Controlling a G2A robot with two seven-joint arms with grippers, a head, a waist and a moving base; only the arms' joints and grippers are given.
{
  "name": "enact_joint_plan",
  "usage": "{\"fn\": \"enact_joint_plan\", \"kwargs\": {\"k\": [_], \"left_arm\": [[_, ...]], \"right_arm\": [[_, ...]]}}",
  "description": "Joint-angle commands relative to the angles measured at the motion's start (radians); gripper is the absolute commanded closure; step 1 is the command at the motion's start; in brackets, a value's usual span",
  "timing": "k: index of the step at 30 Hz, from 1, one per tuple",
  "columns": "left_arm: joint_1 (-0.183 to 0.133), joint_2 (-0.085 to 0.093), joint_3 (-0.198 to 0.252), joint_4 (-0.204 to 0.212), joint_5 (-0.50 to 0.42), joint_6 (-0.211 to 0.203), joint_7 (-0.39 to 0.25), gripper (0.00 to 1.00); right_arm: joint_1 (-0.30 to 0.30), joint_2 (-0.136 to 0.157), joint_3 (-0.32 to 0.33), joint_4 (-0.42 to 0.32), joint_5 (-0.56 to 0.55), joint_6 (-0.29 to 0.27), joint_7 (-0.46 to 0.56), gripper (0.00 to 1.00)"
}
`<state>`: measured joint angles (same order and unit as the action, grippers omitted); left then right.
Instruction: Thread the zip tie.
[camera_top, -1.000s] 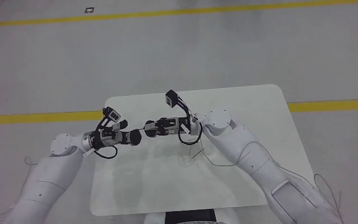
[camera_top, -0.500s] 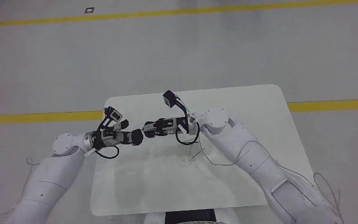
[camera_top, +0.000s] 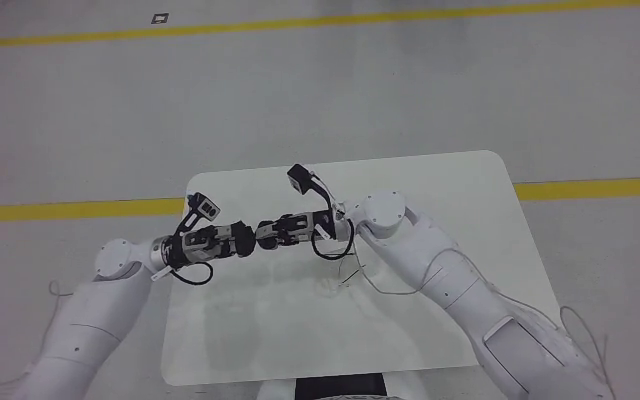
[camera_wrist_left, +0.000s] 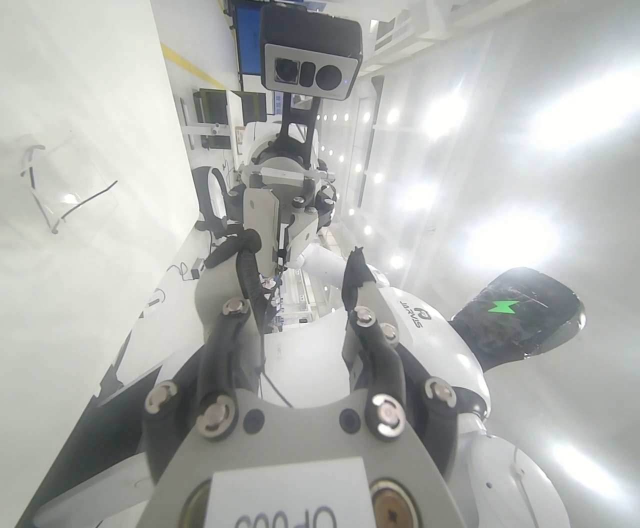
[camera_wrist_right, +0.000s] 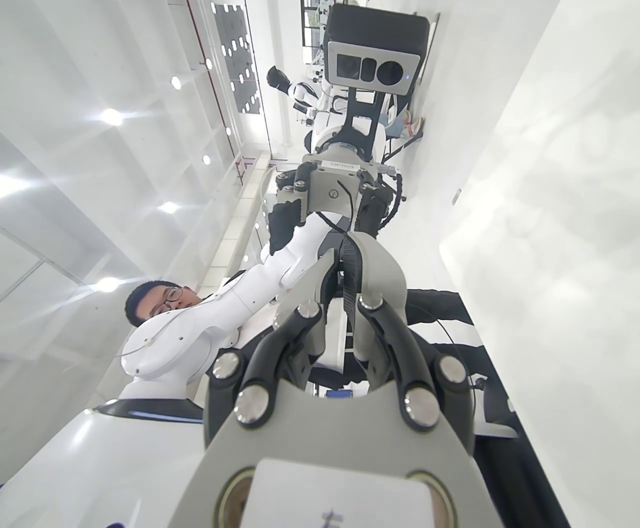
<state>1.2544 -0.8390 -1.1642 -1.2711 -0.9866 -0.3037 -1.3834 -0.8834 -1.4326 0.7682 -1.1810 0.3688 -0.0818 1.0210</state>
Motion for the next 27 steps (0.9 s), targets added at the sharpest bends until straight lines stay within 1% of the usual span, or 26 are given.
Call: {"fn": "enact_joint_plan", "kwargs": {"k": [1, 5, 10, 12, 13, 24, 27], "left_arm": [[0.000, -0.001, 0.000, 0.000, 0.003, 0.004, -0.003, 0.70], [0.001, -0.004, 0.000, 0.000, 0.008, 0.007, -0.004, 0.75], [0.004, -0.007, -0.001, 0.002, 0.008, 0.007, -0.005, 0.78], [0.005, -0.008, -0.002, 0.003, 0.008, 0.008, -0.006, 0.83], [0.005, -0.009, -0.003, 0.002, 0.009, 0.008, -0.006, 0.84], [0.010, -0.013, -0.010, 0.000, 0.015, 0.012, -0.007, 0.85], [0.011, -0.014, -0.010, -0.003, 0.015, 0.015, -0.007, 0.87]], "right_arm": [[-0.001, -0.001, -0.001, 0.002, 0.000, -0.001, -0.001, 1.00], [-0.001, -0.001, -0.001, 0.004, -0.004, 0.000, 0.000, 1.00], [-0.003, 0.000, 0.001, 0.002, -0.009, 0.004, 0.005, 1.00], [-0.003, 0.000, 0.002, 0.001, -0.012, 0.007, 0.006, 1.00], [-0.004, 0.000, 0.003, 0.000, -0.012, 0.008, 0.006, 1.00], [-0.009, 0.001, 0.012, -0.004, -0.012, 0.006, 0.001, 1.00], [-0.010, 0.002, 0.015, -0.004, -0.014, 0.007, 0.002, 1.00]]}}
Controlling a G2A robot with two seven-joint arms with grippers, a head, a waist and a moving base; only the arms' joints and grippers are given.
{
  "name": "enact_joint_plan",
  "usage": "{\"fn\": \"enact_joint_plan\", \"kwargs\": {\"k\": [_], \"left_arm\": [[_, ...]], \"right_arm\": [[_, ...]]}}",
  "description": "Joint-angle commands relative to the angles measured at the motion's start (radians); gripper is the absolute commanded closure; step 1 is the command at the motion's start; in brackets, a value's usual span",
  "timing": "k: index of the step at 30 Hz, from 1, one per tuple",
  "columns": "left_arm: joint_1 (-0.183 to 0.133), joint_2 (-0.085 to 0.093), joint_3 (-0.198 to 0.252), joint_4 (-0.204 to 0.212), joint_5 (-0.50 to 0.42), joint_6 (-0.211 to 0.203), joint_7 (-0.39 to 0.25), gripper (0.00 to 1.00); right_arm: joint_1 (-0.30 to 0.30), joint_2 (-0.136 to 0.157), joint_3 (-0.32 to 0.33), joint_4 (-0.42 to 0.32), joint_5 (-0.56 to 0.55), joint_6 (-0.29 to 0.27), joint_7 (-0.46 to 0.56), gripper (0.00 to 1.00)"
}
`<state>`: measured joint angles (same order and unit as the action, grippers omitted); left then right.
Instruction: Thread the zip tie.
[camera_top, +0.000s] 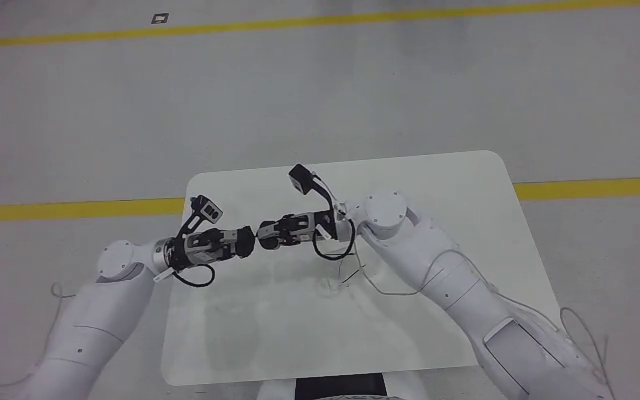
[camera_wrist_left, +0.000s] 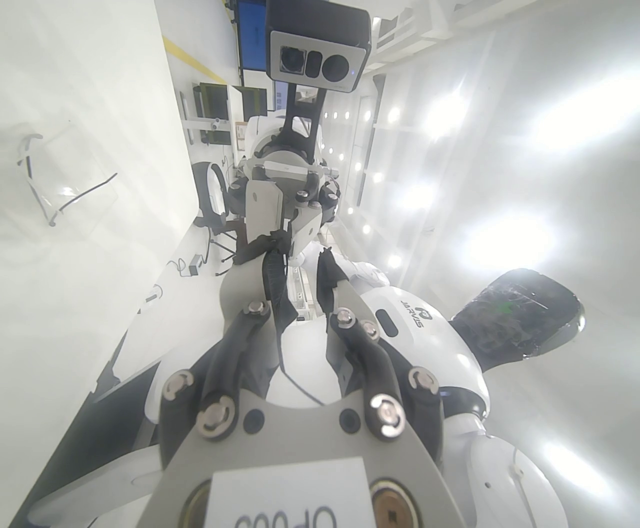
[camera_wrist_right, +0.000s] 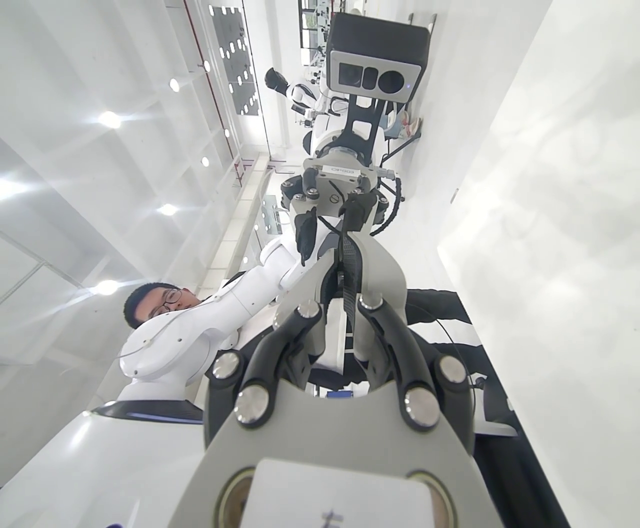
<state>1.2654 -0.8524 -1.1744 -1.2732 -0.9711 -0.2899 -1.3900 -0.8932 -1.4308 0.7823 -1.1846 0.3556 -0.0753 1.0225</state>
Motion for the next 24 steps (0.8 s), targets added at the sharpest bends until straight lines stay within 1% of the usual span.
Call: {"fn": "enact_joint_plan", "kwargs": {"k": [1, 5, 9, 12, 13, 16, 17, 18, 24], "left_arm": [[0.001, 0.000, 0.000, -0.002, 0.000, 0.001, 0.000, 0.88], [0.003, -0.001, 0.001, -0.003, 0.000, 0.003, 0.000, 0.92], [0.004, -0.003, 0.000, -0.004, -0.004, 0.002, 0.000, 0.92], [0.005, -0.003, -0.001, -0.005, -0.004, 0.002, 0.000, 0.95], [0.005, -0.003, -0.001, -0.005, -0.004, 0.002, 0.000, 1.00], [0.006, -0.003, -0.002, -0.005, -0.002, 0.003, 0.000, 1.00], [0.006, -0.003, -0.003, -0.005, -0.002, 0.003, 0.000, 1.00], [0.007, -0.003, -0.003, -0.005, -0.001, 0.003, 0.000, 1.00], [0.010, -0.002, -0.007, -0.008, -0.003, 0.003, 0.000, 1.00]], "right_arm": [[0.000, 0.000, 0.001, -0.001, -0.001, 0.001, 0.002, 1.00], [-0.001, 0.000, 0.002, -0.003, -0.001, 0.001, 0.007, 1.00], [-0.002, 0.001, 0.003, -0.008, -0.001, 0.001, 0.012, 1.00], [-0.002, 0.002, 0.005, -0.016, -0.001, -0.001, 0.019, 1.00], [-0.002, 0.002, 0.006, -0.018, -0.002, -0.002, 0.021, 1.00], [-0.002, 0.003, 0.007, -0.022, -0.003, -0.001, 0.025, 1.00], [-0.003, 0.003, 0.008, -0.022, -0.003, -0.001, 0.026, 0.65], [-0.003, 0.003, 0.008, -0.023, -0.003, -0.001, 0.026, 0.00], [-0.006, 0.007, 0.021, -0.030, -0.003, 0.000, 0.026, 0.00]]}}
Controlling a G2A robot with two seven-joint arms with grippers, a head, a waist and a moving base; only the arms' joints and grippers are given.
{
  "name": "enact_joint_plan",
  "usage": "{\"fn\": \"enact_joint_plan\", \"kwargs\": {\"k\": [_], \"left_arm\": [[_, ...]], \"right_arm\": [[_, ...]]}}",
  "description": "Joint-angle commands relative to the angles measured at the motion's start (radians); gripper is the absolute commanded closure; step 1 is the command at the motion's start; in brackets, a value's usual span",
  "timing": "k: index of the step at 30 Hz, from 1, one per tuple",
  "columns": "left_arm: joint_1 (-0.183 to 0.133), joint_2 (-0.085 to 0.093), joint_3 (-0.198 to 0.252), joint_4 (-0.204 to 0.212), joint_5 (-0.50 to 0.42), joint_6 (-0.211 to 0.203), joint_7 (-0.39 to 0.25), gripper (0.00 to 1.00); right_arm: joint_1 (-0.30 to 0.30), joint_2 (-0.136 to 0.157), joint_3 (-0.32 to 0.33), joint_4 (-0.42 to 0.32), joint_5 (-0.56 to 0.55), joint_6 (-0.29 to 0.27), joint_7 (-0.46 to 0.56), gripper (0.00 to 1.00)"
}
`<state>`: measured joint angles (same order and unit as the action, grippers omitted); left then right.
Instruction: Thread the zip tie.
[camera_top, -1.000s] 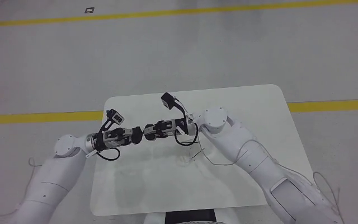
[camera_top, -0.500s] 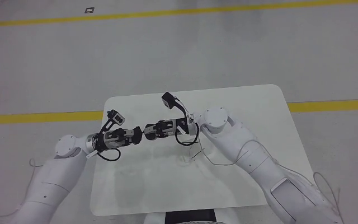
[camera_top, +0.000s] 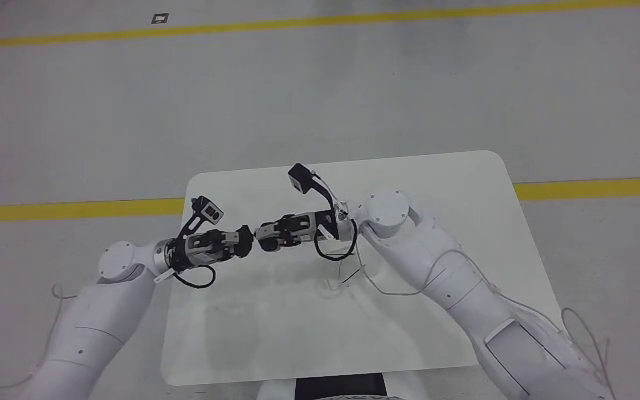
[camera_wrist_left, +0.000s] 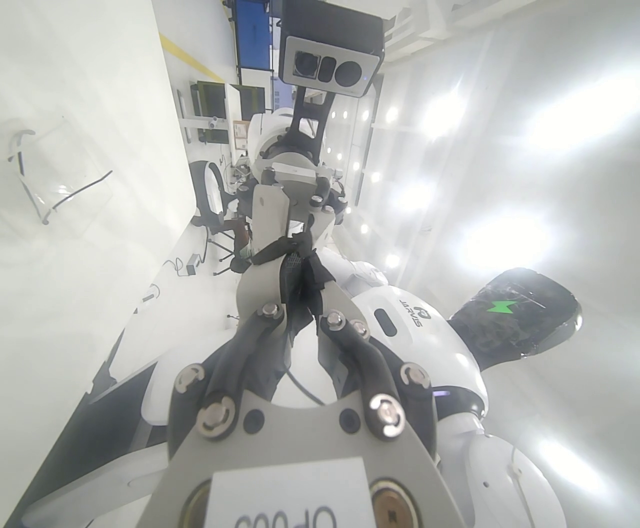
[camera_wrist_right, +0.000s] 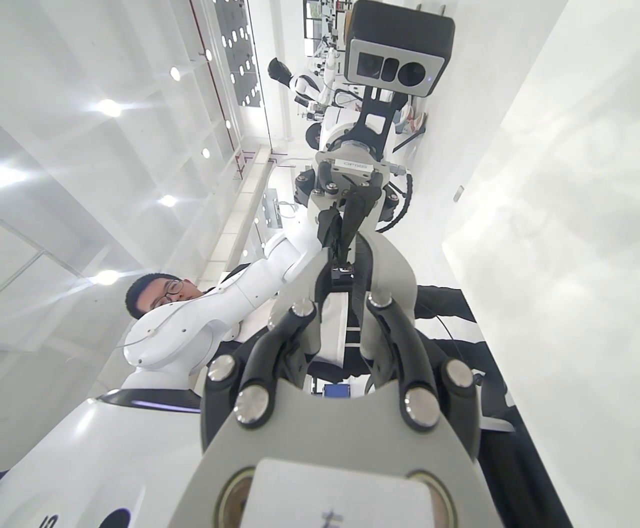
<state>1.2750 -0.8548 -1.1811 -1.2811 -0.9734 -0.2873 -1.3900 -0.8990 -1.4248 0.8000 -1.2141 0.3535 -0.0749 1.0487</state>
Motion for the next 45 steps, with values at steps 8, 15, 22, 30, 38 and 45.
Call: {"fn": "enact_joint_plan", "kwargs": {"k": [8, 15, 22, 30, 38, 45], "left_arm": [[0.006, 0.004, -0.009, -0.008, 0.001, -0.002, 0.000, 1.00], [0.035, 0.017, -0.037, -0.004, -0.015, -0.009, 0.000, 1.00], [0.035, 0.017, -0.037, -0.004, -0.015, -0.009, 0.000, 1.00], [0.044, 0.016, -0.043, -0.026, 0.011, -0.001, 0.043, 1.00], [0.076, 0.029, -0.106, -0.032, 0.042, -0.003, 0.049, 1.00], [0.116, 0.033, -0.129, -0.058, 0.064, -0.005, 0.054, 1.00]], "right_arm": [[-0.012, 0.022, 0.056, -0.024, -0.044, 0.016, -0.015, 0.00], [-0.014, 0.040, 0.075, -0.046, -0.158, 0.050, -0.026, 0.00], [-0.014, 0.040, 0.075, -0.046, -0.158, 0.050, -0.026, 0.00], [-0.016, 0.041, 0.075, -0.046, -0.162, 0.050, -0.032, 0.00], [-0.079, 0.092, 0.128, -0.198, -0.421, 0.195, -0.030, 0.00], [-0.157, 0.131, 0.163, -0.346, -0.600, 0.316, 0.015, 0.00]]}}
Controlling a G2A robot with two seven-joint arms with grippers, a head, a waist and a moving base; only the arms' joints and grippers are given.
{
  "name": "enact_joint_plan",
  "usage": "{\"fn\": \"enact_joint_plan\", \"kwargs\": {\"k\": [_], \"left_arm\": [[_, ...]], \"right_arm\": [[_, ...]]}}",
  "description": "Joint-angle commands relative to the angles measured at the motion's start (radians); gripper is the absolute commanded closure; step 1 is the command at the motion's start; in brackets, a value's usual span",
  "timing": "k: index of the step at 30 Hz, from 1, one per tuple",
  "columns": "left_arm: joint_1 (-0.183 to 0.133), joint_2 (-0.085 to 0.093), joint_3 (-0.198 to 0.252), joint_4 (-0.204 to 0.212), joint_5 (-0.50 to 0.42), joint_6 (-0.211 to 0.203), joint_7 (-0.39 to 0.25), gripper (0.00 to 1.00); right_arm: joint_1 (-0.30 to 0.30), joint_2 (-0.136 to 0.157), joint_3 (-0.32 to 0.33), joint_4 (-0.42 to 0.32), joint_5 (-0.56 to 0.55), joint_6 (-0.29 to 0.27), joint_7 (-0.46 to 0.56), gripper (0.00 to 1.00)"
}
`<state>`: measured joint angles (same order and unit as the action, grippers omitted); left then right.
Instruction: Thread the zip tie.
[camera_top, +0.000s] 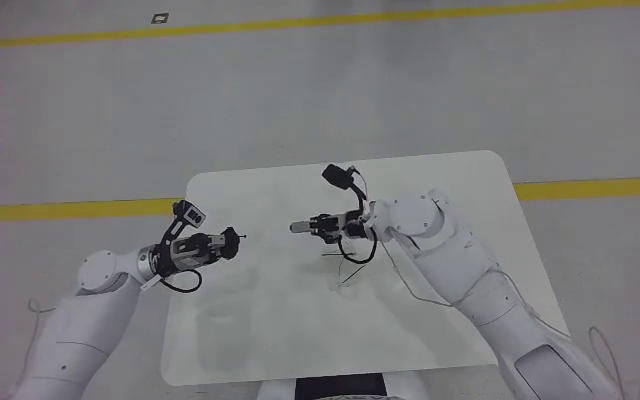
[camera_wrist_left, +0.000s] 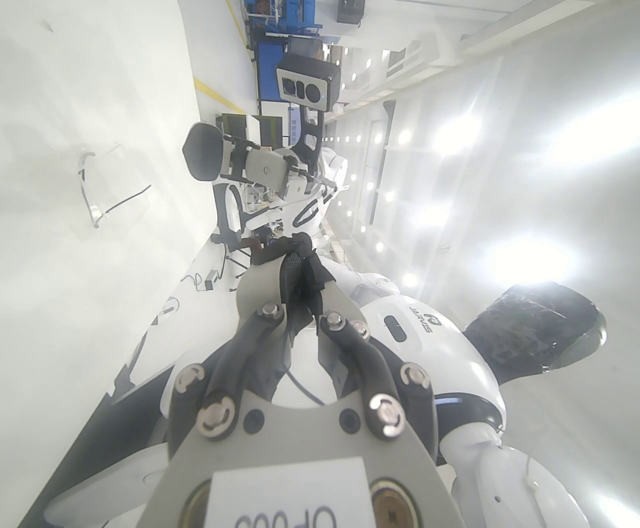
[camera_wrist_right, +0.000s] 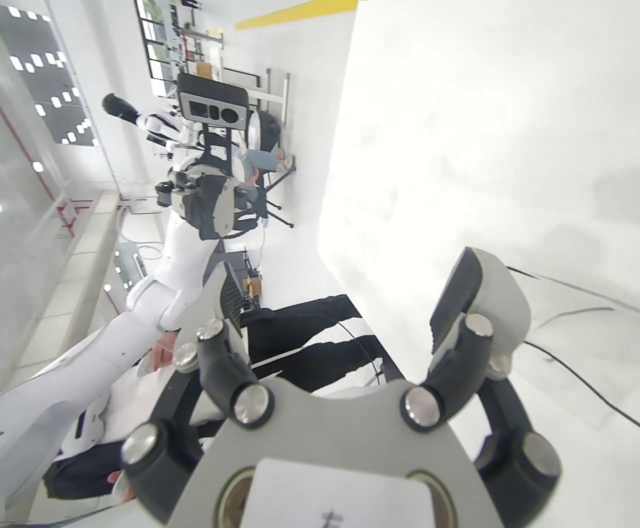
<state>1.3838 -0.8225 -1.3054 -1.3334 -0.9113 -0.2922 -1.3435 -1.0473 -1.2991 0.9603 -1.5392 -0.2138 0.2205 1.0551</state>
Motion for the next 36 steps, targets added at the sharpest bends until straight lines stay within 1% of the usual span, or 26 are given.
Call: {"fn": "enact_joint_plan", "kwargs": {"k": [1, 2, 4, 10, 11, 13, 14, 15, 16, 18, 21, 25, 28, 34, 36], "left_arm": [[0.015, 0.001, -0.011, -0.011, -0.002, -0.002, 0.013, 1.00], [0.020, 0.002, -0.016, -0.015, -0.002, -0.003, 0.015, 1.00], [0.020, 0.002, -0.016, -0.015, -0.002, -0.003, 0.015, 1.00], [0.020, 0.002, -0.016, -0.015, -0.002, -0.003, 0.015, 1.00], [0.022, 0.001, -0.012, -0.022, 0.005, 0.001, 0.034, 1.00], [0.029, -0.001, -0.005, -0.038, 0.016, 0.004, 0.055, 1.00], [0.032, -0.003, 0.000, -0.046, 0.022, 0.004, 0.062, 1.00], [0.033, -0.004, 0.003, -0.051, 0.027, 0.005, 0.068, 1.00], [0.033, -0.005, 0.007, -0.058, 0.032, 0.005, 0.074, 1.00], [0.032, -0.008, 0.015, -0.071, 0.039, 0.005, 0.091, 1.00], [0.025, -0.013, 0.030, -0.081, 0.049, 0.002, 0.111, 1.00], [0.014, -0.019, 0.052, -0.085, 0.083, -0.006, 0.135, 1.00], [0.012, -0.021, 0.056, -0.087, 0.091, -0.007, 0.144, 1.00], [0.012, -0.021, 0.056, -0.087, 0.091, -0.007, 0.144, 1.00], [0.014, -0.023, 0.057, -0.090, 0.094, -0.005, 0.177, 1.00]], "right_arm": [[-0.017, 0.010, 0.005, -0.036, -0.058, 0.034, 0.016, 0.00], [-0.023, 0.014, 0.006, -0.050, -0.085, 0.047, 0.022, 0.00], [-0.035, 0.021, 0.003, -0.070, -0.136, 0.060, 0.025, 0.00], [-0.035, 0.021, 0.003, -0.070, -0.136, 0.060, 0.025, 0.00], [-0.036, 0.021, 0.001, -0.069, -0.144, 0.058, 0.020, 0.00], [-0.035, 0.026, -0.019, -0.076, -0.233, 0.057, 0.020, 0.00], [-0.031, 0.031, -0.033, -0.087, -0.303, 0.070, 0.040, 0.00], [-0.031, 0.034, -0.039, -0.096, -0.337, 0.081, 0.057, 0.00], [-0.033, 0.037, -0.040, -0.103, -0.356, 0.092, 0.072, 0.00], [-0.030, 0.045, -0.051, -0.114, -0.436, 0.108, 0.124, 0.00], [-0.033, 0.052, -0.057, -0.133, -0.484, 0.119, 0.175, 0.00], [-0.034, 0.055, -0.076, -0.144, -0.514, 0.113, 0.225, 0.00], [-0.026, 0.056, -0.093, -0.138, -0.521, 0.082, 0.275, 0.00], [-0.026, 0.056, -0.093, -0.138, -0.521, 0.082, 0.275, 0.00], [-0.026, 0.056, -0.093, -0.138, -0.521, 0.082, 0.275, 0.00]]}}
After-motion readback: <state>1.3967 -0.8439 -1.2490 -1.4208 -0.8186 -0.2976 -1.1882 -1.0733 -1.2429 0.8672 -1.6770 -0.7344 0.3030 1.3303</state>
